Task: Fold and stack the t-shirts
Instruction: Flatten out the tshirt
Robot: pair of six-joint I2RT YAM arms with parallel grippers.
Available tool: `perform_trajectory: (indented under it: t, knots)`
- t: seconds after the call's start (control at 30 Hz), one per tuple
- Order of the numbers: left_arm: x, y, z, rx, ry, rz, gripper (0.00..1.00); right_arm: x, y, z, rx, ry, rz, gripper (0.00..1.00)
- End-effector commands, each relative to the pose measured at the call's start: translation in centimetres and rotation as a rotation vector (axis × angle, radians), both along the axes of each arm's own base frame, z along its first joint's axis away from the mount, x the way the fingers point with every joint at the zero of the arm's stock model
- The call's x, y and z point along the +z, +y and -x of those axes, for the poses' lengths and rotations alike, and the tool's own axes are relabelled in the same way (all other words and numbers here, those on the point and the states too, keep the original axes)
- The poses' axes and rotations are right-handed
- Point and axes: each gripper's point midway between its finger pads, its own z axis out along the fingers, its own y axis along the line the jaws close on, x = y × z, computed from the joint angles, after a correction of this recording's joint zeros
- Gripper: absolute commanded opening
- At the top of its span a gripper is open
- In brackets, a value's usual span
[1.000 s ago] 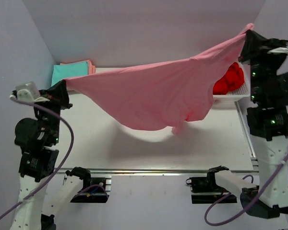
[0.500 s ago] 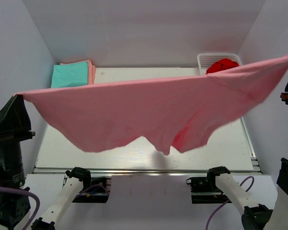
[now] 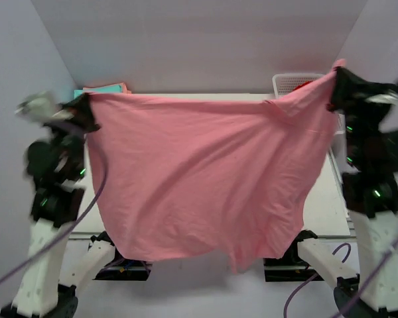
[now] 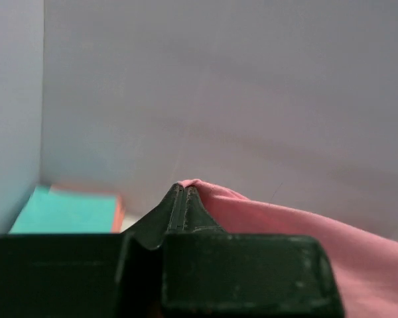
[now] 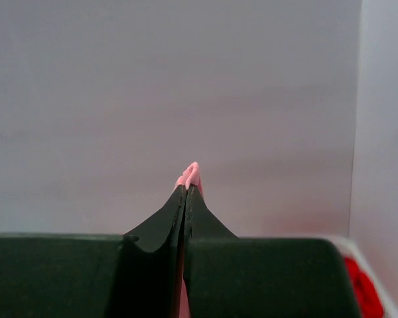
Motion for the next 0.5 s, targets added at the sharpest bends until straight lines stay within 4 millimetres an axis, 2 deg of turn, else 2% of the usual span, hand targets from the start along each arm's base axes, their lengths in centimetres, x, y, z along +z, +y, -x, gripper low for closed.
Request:
perform_trajectory:
  t: [0.0, 0.03, 0.07, 0.1, 0.13, 0.17, 0.2, 0.23, 0.3, 0.33, 0.37, 0.4, 0.43, 0.47]
  knots:
    - [-10.7, -0.2, -10.3, 0.147, 0.335, -0.042, 0.00, -5.8, 0.9, -8.7, -0.034, 0.147, -0.038, 0.00]
    - [-12.8, -0.3, -12.0, 0.167, 0.393, -0.057, 0.00, -10.4, 1.6, -12.0, -0.030, 0.256, -0.032, 0.00]
    - [-15.5, -0.3, -13.6, 0.199, 0.450, -0.071, 0.00, -12.2, 2.0, -13.4, -0.028, 0.293, -0.031, 0.00]
    - [-19.4, -0.7, -16.2, 0.219, 0.546, -0.096, 0.00, -14.4, 2.7, -15.7, -0.013, 0.330, -0.027, 0.00]
    - [-21.5, -1.0, -17.4, 0.221, 0.589, -0.112, 0.00, -19.2, 3.6, -18.4, 0.007, 0.418, -0.006, 0.00]
    - [-23.8, -1.4, -18.6, 0.222, 0.624, -0.126, 0.00, -22.1, 4.3, -20.3, 0.018, 0.479, -0.001, 0.00]
    - [-25.6, -1.6, -19.6, 0.224, 0.658, -0.151, 0.00, -23.5, 4.7, -21.3, 0.028, 0.501, 0.000, 0.00]
    - [-29.7, -1.6, -21.4, 0.237, 0.743, -0.180, 0.00, -28.6, 5.7, -23.9, 0.051, 0.608, 0.028, 0.00]
    - [-33.1, -1.8, -23.4, 0.235, 0.792, -0.216, 0.00, -31.2, 6.8, -25.5, 0.090, 0.657, 0.064, 0.00]
    - [-37.0, -2.2, -25.0, 0.216, 0.878, -0.244, 0.00, -32.1, 7.6, -26.2, 0.118, 0.686, 0.081, 0.00]
    - [-38.6, -2.6, -25.9, 0.200, 0.911, -0.256, 0.00, -36.3, 8.1, -28.4, 0.122, 0.775, 0.107, 0.00]
    - [-40.2, -2.4, -26.7, 0.198, 0.945, -0.261, 0.00, -37.3, 8.5, -29.1, 0.134, 0.799, 0.119, 0.00]
    - [-40.3, -2.4, -28.1, 0.198, 0.948, -0.257, 0.00, -40.0, 9.1, -30.0, 0.148, 0.855, 0.135, 0.00]
    - [-43.7, -2.9, -29.0, 0.182, 1.011, -0.267, 0.00, -40.8, 9.3, -31.5, 0.146, 0.878, 0.155, 0.00]
